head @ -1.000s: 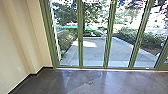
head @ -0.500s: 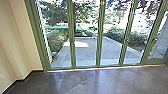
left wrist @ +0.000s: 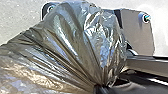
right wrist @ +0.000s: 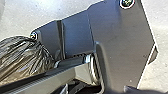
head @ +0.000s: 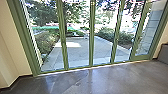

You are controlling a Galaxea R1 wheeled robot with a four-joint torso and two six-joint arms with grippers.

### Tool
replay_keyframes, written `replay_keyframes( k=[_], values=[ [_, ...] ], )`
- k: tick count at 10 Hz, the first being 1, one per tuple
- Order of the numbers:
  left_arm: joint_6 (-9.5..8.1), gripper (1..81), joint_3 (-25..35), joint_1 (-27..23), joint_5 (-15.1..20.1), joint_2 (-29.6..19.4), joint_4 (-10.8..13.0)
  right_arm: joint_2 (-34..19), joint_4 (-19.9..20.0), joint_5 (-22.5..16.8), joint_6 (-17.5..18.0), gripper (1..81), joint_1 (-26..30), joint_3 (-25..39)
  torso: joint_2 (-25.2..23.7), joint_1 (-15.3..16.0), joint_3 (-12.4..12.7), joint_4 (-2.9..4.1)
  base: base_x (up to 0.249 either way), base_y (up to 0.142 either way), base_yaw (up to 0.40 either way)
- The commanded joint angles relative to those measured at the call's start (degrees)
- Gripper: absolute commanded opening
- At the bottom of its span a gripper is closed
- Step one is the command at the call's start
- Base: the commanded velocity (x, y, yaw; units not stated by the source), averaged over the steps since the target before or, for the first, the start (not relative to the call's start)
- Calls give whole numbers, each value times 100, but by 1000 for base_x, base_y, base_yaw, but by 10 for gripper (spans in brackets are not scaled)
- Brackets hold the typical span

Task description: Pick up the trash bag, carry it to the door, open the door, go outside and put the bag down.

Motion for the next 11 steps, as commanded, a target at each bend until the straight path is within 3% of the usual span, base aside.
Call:
replay_keyframes(
  k=[1, 11],
  values=[
    [71, 10, -29, -281, 486, 3, 15, 47, -33, -320, -1, 811, 242, 15, 0, 0, 0, 0, 0, 0, -247],
    [71, 10, -29, -281, 486, 3, 15, 47, -33, -302, -1, 811, 216, -11, 0, 0, 0, 0, 0, 0, -247]
  ],
)
